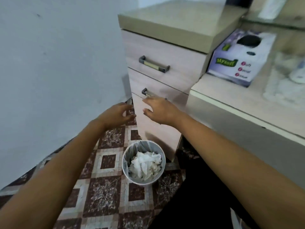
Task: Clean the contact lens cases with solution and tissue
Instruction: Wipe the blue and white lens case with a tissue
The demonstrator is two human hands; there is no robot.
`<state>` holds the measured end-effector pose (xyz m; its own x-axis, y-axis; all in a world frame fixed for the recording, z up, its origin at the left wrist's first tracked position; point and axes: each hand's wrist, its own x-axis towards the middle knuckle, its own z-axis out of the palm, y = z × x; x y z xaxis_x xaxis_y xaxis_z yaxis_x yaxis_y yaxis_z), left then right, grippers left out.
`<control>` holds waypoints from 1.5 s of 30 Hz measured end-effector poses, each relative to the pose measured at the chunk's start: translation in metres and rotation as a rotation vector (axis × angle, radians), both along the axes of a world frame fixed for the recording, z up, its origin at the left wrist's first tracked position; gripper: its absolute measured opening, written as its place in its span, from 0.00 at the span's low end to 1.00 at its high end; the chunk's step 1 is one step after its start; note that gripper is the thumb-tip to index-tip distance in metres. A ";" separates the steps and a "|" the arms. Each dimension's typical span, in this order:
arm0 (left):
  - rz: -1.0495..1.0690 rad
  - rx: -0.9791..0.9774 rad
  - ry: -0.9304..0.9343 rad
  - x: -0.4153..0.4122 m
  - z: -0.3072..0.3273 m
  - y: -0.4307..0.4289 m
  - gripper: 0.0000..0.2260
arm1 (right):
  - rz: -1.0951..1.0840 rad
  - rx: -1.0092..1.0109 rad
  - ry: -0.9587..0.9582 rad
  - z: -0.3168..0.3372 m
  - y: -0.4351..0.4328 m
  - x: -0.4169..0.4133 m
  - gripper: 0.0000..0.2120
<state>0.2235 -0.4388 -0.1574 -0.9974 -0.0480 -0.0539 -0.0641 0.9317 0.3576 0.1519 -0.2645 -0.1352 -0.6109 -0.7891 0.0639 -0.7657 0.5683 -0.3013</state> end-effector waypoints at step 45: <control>-0.690 0.080 0.293 -0.137 0.098 0.413 0.18 | -0.982 -0.106 0.175 0.080 0.399 0.004 0.19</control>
